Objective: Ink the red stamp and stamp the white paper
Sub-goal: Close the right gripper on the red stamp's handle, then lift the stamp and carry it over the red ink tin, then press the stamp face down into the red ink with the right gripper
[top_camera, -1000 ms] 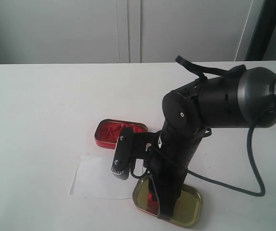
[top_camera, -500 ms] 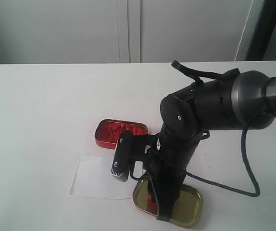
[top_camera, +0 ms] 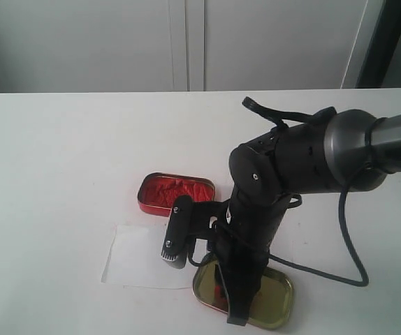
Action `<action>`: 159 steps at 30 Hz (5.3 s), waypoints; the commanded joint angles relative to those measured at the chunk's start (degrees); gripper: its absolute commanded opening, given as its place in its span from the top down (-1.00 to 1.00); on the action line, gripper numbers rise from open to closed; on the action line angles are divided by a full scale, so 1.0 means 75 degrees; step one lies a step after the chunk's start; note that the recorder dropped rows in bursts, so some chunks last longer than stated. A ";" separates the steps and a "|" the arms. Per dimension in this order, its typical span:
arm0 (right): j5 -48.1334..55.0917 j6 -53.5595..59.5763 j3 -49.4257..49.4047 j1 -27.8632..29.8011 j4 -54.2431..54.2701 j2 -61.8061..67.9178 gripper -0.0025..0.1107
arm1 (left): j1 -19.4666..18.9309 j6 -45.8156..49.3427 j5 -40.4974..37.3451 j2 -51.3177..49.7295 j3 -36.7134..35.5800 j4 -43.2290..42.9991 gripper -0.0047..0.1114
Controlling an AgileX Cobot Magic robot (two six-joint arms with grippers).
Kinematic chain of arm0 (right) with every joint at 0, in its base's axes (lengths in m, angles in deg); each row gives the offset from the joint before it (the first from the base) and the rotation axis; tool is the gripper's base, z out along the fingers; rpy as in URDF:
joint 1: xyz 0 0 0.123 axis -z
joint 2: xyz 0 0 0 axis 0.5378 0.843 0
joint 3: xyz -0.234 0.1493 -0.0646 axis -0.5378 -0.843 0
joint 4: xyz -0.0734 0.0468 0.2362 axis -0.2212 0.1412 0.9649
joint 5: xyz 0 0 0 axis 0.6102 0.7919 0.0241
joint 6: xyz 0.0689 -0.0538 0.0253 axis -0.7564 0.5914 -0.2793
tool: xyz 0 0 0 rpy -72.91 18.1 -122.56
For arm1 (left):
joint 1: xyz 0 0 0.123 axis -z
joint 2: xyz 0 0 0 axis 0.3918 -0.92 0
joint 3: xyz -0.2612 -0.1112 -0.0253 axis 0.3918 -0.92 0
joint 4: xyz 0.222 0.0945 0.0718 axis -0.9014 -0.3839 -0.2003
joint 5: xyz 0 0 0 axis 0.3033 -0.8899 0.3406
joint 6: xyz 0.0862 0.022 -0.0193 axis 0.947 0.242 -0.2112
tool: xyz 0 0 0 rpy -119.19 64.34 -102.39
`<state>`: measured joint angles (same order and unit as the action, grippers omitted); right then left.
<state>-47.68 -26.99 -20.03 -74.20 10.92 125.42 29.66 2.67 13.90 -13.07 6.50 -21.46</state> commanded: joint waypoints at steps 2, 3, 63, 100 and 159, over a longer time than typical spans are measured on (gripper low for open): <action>0.0144 0.0048 -0.0002 -0.0015 0.0013 -0.0001 0.55 | -0.0019 0.0021 0.0025 0.0027 -0.0025 0.0021 0.92; 0.0179 0.0048 -0.0002 -0.0015 0.0013 -0.0001 0.61 | -0.0019 0.0021 0.0025 0.0027 -0.0025 0.0021 0.92; 0.1045 -0.4812 0.3123 0.0001 -0.0586 0.0579 0.96 | -0.0019 0.0021 0.0025 0.0027 -0.0025 0.0021 0.92; 0.1843 -0.7987 0.5630 0.0456 -0.1922 0.2919 0.96 | -0.0019 0.0021 0.0025 0.0027 -0.0025 0.0021 0.92; 0.2896 -0.8695 0.6313 0.0456 -0.1437 0.4296 0.96 | -0.0019 0.0021 0.0025 0.0027 -0.0025 0.0021 0.92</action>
<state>-28.87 -91.99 28.96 -71.15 0.22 153.96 29.66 2.67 13.90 -13.07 6.50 -21.46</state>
